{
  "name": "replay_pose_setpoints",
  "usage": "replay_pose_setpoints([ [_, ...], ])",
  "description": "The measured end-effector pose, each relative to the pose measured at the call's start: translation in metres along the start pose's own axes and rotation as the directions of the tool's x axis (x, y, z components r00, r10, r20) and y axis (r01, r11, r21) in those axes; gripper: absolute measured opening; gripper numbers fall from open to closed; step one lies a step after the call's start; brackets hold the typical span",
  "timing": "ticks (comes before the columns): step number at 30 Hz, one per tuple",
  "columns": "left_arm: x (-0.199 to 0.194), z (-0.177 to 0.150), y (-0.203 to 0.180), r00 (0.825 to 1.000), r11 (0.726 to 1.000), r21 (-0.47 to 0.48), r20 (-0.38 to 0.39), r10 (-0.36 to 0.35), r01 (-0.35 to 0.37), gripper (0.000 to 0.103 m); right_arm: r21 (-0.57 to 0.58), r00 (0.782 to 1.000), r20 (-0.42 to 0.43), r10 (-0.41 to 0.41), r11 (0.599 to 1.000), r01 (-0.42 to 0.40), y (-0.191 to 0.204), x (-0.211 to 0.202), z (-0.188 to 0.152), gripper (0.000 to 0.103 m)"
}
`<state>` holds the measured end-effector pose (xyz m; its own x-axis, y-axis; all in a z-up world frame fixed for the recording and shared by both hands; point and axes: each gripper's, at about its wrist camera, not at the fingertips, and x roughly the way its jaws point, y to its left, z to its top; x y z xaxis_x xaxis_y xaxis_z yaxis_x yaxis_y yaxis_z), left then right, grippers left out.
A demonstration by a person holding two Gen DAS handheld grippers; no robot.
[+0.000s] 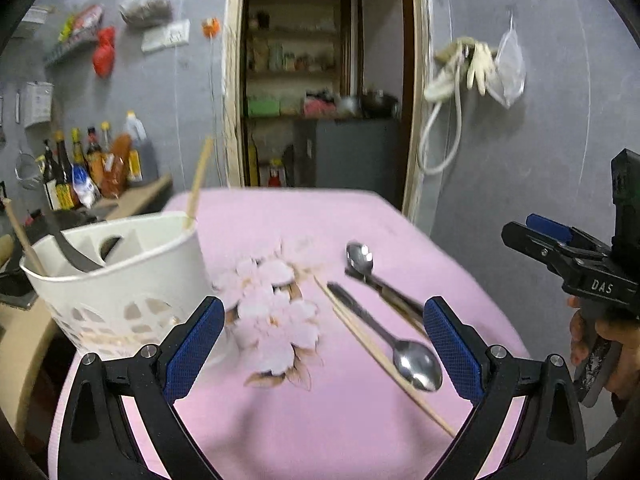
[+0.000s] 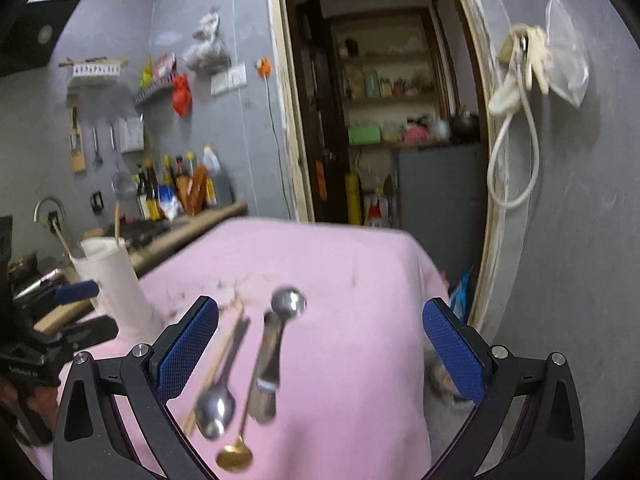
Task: Organize utensils
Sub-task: 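Move both tools back over the remaining spoons, knife and chopsticks, then close the right tool on a silver spoon while the left tool grasps a chopstick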
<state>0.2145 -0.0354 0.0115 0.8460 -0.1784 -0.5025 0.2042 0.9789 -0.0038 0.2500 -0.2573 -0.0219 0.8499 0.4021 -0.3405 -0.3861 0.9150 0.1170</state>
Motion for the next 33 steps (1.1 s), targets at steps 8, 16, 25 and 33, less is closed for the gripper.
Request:
replay_pose_setpoints([
  [8, 0.042, -0.011, -0.005, 0.978, 0.999, -0.005, -0.202, -0.053, 0.053, 0.075, -0.014, 0.988, -0.142, 0.054, 0.998, -0.057, -0.005, 0.026, -0.017, 0.070],
  [16, 0.075, -0.021, 0.008, 0.905, 0.975, -0.145, -0.371, -0.210, 0.167, 0.030, -0.015, 0.964, -0.237, 0.118, 0.992, -0.125, 0.000, 0.050, -0.028, 0.039],
  [25, 0.094, -0.021, 0.014, 0.864, 0.953, -0.234, -0.420, -0.277, 0.191, 0.028, -0.058, 0.932, -0.330, 0.152, 0.982, -0.181, 0.013, 0.069, -0.028, 0.038],
  [33, 0.097, -0.016, 0.013, 0.865, 0.955, -0.239, -0.426, -0.265, 0.174, 0.021, -0.130, 0.915, -0.393, 0.094, 0.979, -0.157, 0.023, 0.084, -0.032, 0.029],
])
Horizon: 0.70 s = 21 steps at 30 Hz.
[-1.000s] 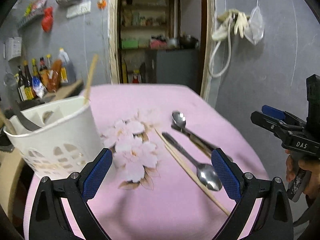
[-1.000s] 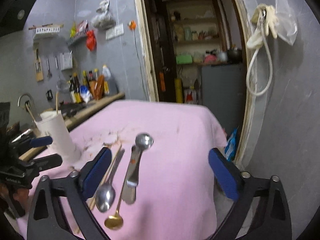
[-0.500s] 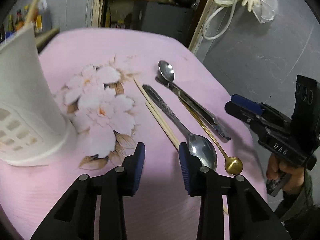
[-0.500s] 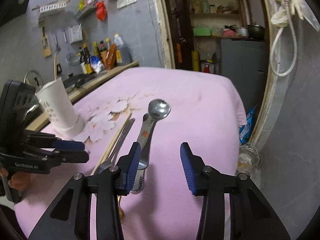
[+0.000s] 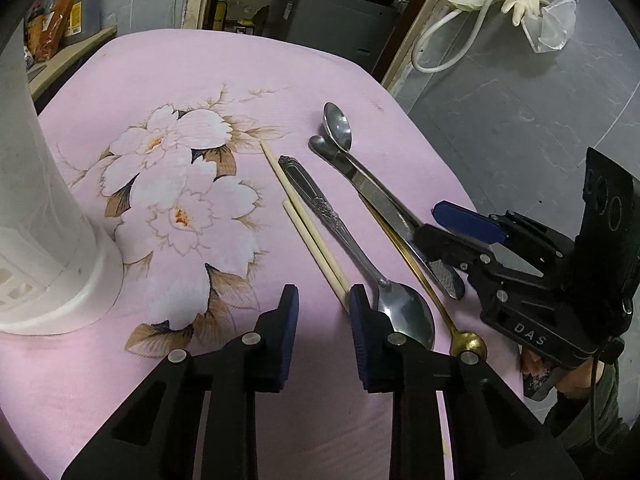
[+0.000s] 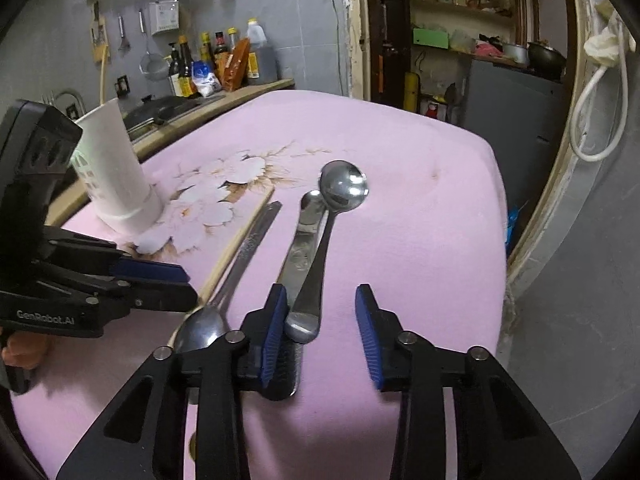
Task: Organize utensils
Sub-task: 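Close the right tool on a silver spoon while the left tool grasps a chopstick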
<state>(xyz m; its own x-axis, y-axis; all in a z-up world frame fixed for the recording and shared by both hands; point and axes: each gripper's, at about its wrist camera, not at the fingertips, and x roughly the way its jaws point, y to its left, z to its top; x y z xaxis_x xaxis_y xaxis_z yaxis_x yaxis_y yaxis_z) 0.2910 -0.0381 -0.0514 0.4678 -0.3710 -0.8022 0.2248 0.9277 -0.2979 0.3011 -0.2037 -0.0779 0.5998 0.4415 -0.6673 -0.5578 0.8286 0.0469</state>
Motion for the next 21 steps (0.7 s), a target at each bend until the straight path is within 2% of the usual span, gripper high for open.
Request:
replay_pose_setpoints([
  [5, 0.006, 0.003, -0.003, 1.000, 1.000, 0.010, -0.005, 0.011, -0.011, 0.021, 0.015, 0.999, 0.005, -0.043, 0.999, 0.043, -0.009, -0.001, -0.003, 0.016],
  [8, 0.009, 0.005, -0.007, 0.999, 0.999, 0.023, -0.008, 0.036, -0.036, 0.020, 0.015, 0.999, 0.008, -0.051, 0.999, 0.051, -0.011, -0.002, -0.003, 0.015],
  [12, 0.008, 0.005, -0.004, 1.000, 1.000, 0.016, -0.010, 0.026, -0.025, 0.013, -0.001, 0.998, 0.012, -0.069, 0.998, 0.069, -0.010, 0.001, -0.003, 0.015],
  [21, 0.007, 0.002, -0.003, 0.999, 0.999, 0.012, -0.022, 0.039, -0.038, 0.011, 0.018, 0.999, 0.013, -0.050, 0.999, 0.050, -0.015, 0.002, -0.003, 0.015],
])
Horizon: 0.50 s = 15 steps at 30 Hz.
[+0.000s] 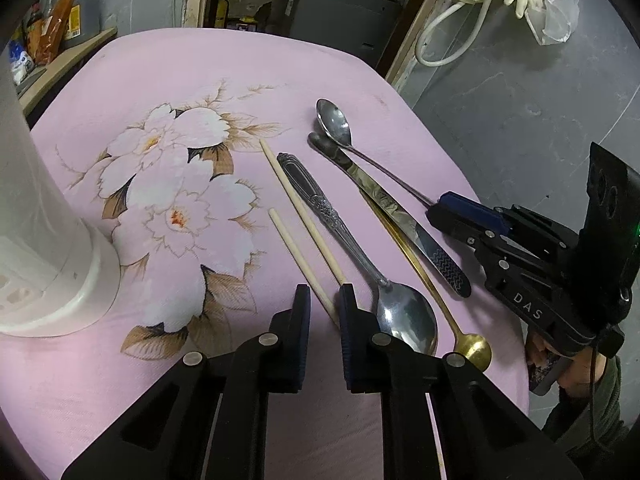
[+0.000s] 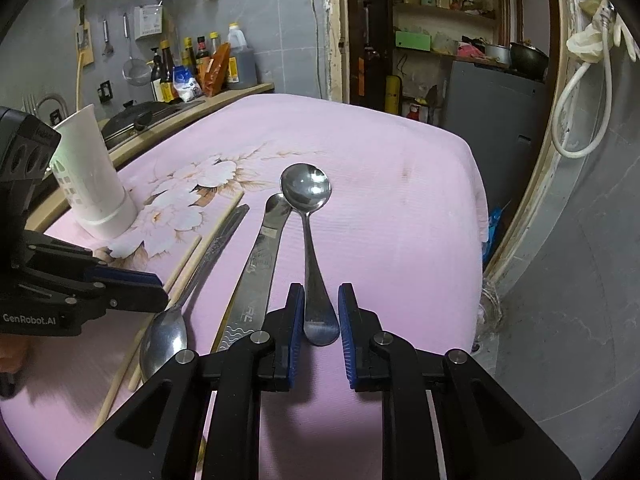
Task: Organize utensils
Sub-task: 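Close the right tool on a silver spoon while the left tool grasps a chopstick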
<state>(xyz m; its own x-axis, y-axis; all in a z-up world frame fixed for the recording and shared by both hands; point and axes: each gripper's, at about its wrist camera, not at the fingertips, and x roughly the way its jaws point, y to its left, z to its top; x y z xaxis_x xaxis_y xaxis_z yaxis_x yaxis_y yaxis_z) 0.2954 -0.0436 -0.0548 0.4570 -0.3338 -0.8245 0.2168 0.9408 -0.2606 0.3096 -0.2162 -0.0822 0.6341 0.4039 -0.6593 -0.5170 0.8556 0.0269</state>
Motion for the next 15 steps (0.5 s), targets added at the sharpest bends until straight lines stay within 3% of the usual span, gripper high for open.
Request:
replay_pose_setpoints([
  [7, 0.005, 0.005, -0.005, 0.999, 0.999, -0.002, -0.011, 0.036, -0.036, 0.011, -0.030, 1.000, -0.026, -0.017, 0.999, 0.016, 0.004, 0.008, 0.006, 0.018],
  [15, 0.002, 0.007, -0.004, 0.998, 0.998, -0.030, -0.030, 0.046, -0.047, 0.008, -0.011, 0.999, -0.037, 0.008, 1.000, -0.009, 0.002, -0.005, -0.004, 0.012],
])
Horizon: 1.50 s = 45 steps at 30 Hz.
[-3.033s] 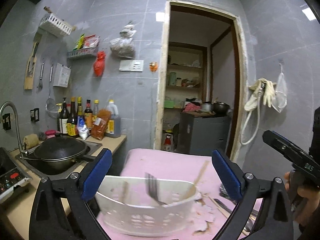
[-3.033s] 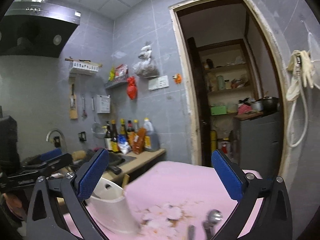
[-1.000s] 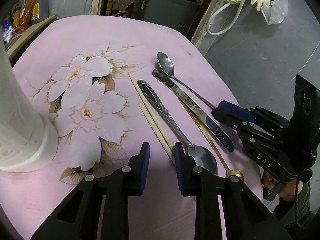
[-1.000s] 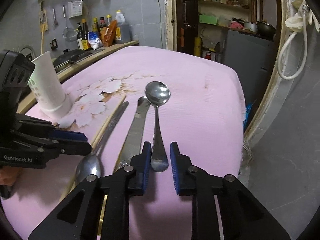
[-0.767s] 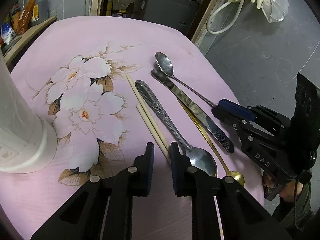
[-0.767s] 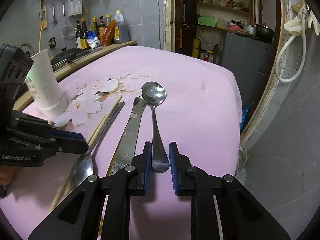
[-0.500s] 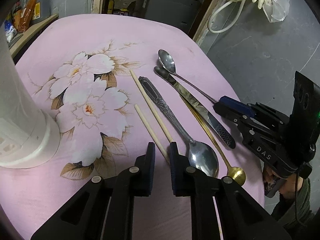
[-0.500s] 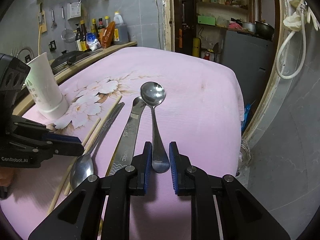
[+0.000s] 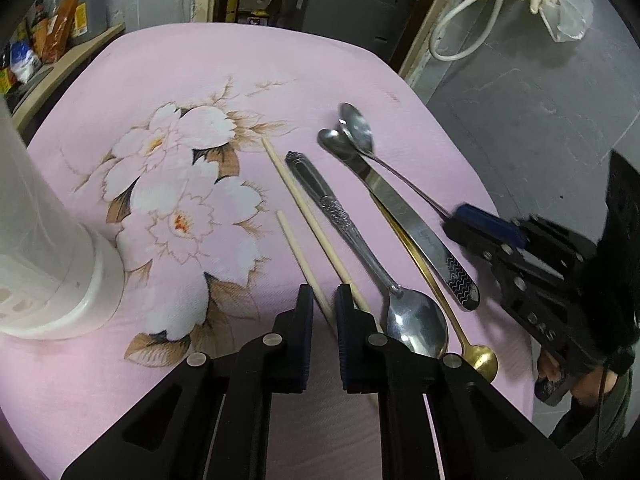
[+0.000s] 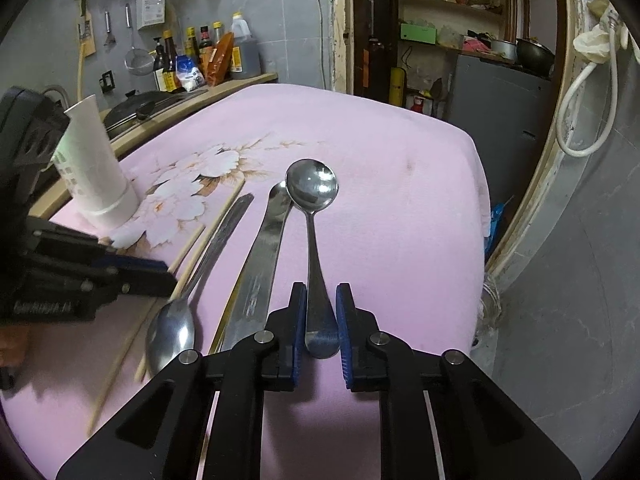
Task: Organize utensils
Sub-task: 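Close the right tool on a silver spoon while the left tool grasps a chopstick, then lift the spoon and chopstick and carry them over the white basket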
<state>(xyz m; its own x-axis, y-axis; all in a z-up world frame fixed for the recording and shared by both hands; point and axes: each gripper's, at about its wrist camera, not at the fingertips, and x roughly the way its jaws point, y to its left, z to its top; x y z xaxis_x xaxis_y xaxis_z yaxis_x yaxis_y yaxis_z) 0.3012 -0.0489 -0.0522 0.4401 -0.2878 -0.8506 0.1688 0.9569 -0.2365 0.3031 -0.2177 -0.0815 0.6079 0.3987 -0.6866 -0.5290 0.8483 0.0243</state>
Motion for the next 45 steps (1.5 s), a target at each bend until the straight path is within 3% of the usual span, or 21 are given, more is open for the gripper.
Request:
replay_pose_setpoints([
  [8, -0.018, -0.014, 0.020, 1.000, 1.000, 0.012, -0.011, -0.005, 0.005, 0.004, 0.004, 1.000, -0.013, 0.020, 1.000, -0.020, 0.003, -0.028, -0.019, 0.014],
  [10, -0.020, -0.017, 0.019, 1.000, 0.999, 0.045, -0.016, 0.003, -0.003, 0.005, -0.005, 0.999, -0.017, 0.029, 1.000, -0.029, 0.004, -0.027, -0.018, 0.024],
  [11, -0.021, -0.018, 0.018, 1.000, 0.998, 0.062, -0.017, 0.013, -0.012, 0.005, 0.000, 0.999, -0.017, 0.045, 0.999, -0.045, 0.005, -0.024, -0.014, 0.034],
  [12, -0.021, -0.019, 0.016, 1.000, 0.997, 0.076, -0.023, 0.018, -0.016, 0.005, 0.005, 0.998, -0.016, 0.053, 0.999, -0.052, 0.005, -0.023, -0.013, 0.036],
  [18, -0.023, -0.025, 0.016, 0.997, 0.992, 0.123, -0.069, 0.022, -0.013, 0.006, -0.002, 0.997, -0.011, 0.071, 0.997, -0.071, 0.008, 0.003, 0.015, 0.037],
  [25, -0.020, -0.021, 0.019, 0.996, 0.991, 0.132, -0.084, 0.014, -0.003, 0.006, 0.013, 0.992, -0.065, 0.109, 0.994, -0.108, 0.006, 0.043, 0.047, 0.040],
  [30, -0.013, -0.014, 0.014, 0.995, 0.988, 0.154, -0.094, 0.027, -0.013, 0.006, -0.009, 0.992, -0.083, 0.090, 0.996, -0.091, 0.004, 0.051, 0.054, 0.043],
  [35, -0.011, -0.009, 0.013, 0.993, 0.987, 0.158, -0.116, 0.024, -0.005, 0.006, 0.011, 0.986, -0.101, 0.132, 0.991, -0.132, -0.006, 0.058, 0.057, 0.051],
  [42, -0.002, 0.002, 0.014, 0.993, 0.987, 0.162, -0.117, 0.015, 0.005, 0.007, 0.005, 0.984, -0.105, 0.143, 0.990, -0.143, -0.009, 0.063, 0.062, 0.051],
  [43, -0.004, 0.001, 0.016, 0.993, 0.987, 0.163, -0.116, 0.015, 0.005, 0.007, 0.006, 0.984, -0.105, 0.147, 0.989, -0.147, -0.009, 0.064, 0.062, 0.050],
  [44, -0.005, 0.001, 0.017, 0.993, 0.986, 0.165, -0.115, 0.015, 0.004, 0.007, 0.008, 0.983, -0.102, 0.151, 0.988, -0.151, -0.009, 0.064, 0.062, 0.041],
  [45, -0.005, 0.000, 0.016, 0.993, 0.985, 0.171, -0.113, 0.017, 0.002, 0.007, 0.012, 0.982, -0.099, 0.161, 0.987, -0.161, -0.009, 0.064, 0.063, 0.041],
])
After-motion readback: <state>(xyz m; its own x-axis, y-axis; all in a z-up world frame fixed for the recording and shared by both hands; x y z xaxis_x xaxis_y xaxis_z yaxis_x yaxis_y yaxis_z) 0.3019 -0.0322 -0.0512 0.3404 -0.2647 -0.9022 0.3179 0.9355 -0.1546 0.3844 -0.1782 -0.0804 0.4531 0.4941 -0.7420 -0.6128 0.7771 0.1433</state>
